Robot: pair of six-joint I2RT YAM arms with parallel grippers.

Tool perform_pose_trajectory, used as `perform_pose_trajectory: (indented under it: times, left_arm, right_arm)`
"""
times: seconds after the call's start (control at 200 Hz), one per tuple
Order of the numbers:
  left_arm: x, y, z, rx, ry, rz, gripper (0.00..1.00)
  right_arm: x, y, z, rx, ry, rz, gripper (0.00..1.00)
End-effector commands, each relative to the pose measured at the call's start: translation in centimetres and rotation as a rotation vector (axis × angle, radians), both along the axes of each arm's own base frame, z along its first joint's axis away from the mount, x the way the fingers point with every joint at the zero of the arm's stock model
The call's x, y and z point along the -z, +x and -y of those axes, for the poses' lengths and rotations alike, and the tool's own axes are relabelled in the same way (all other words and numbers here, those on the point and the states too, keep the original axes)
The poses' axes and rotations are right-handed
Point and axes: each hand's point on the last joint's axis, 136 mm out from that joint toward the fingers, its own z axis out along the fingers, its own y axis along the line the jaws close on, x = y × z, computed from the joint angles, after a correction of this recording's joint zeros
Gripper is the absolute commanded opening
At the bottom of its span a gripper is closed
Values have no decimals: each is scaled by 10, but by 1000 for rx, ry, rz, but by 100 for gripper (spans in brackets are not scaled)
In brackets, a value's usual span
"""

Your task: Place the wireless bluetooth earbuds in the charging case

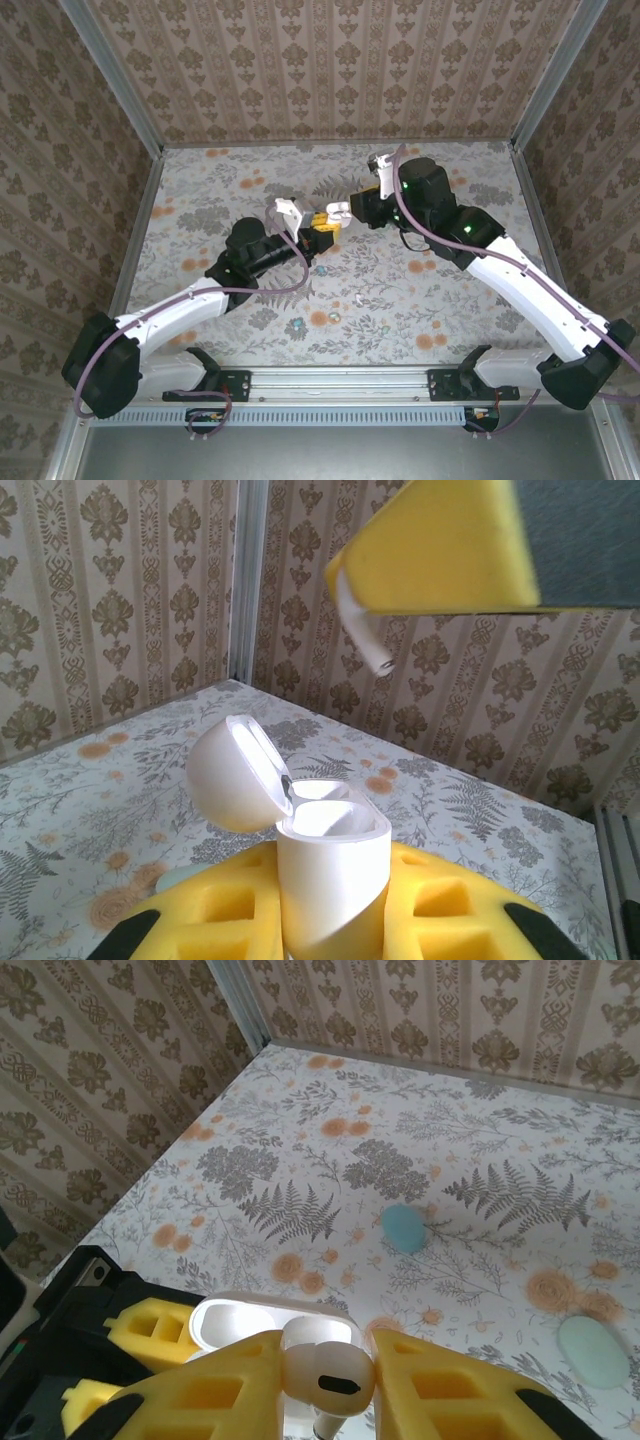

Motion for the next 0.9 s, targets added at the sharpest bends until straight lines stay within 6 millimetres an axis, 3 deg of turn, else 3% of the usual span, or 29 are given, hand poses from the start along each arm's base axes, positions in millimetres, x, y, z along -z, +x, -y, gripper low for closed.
perform_pose_trajectory:
  times: [0.0,0.425,0.895]
  left_arm:
    - [-31,-5,2,22,-71,51,5]
    - [-34,-5,1,15,-81,51,5]
    - [-33,1,-2,-29,-90,51,5]
  right_arm:
    - [7,0,-12,-30,28,-15,28]
    - [35,4,-19,-49,-16,-44,27]
    - [42,-8,-26,-112,0,-67,28]
